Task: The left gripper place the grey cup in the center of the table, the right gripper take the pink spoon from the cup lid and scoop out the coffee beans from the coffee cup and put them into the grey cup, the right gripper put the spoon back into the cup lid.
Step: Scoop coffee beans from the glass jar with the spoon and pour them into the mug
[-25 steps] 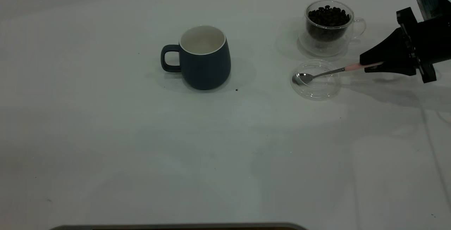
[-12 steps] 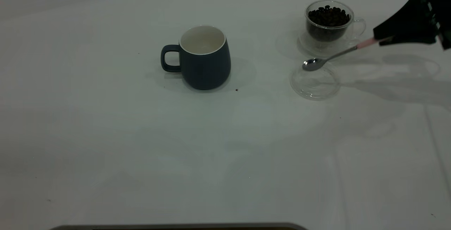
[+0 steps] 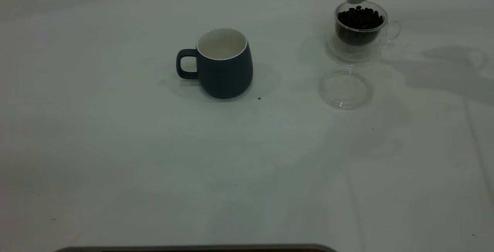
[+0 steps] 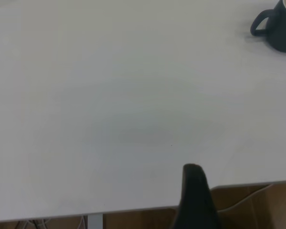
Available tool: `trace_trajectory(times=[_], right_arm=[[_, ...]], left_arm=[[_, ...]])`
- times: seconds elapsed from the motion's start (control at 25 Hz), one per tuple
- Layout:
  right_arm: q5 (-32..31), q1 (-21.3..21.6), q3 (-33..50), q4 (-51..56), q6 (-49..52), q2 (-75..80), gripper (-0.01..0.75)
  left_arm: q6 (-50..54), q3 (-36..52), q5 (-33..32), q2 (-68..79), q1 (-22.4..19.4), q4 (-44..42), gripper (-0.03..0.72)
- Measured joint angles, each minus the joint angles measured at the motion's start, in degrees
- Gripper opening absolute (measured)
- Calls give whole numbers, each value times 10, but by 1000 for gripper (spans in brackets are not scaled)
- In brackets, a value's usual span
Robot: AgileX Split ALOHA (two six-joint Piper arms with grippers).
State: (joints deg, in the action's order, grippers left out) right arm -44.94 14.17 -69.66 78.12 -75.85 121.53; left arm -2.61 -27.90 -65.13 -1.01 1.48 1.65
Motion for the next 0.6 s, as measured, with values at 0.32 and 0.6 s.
trace_trajectory(times=[0.32, 0.6], right_arm=[[61, -3, 1, 10, -75, 5, 114], [105, -40, 1, 14, -122, 7, 114]], left_arm=[[0, 0, 0, 0, 0, 0, 586], [1, 0, 0, 0, 0, 0, 586]])
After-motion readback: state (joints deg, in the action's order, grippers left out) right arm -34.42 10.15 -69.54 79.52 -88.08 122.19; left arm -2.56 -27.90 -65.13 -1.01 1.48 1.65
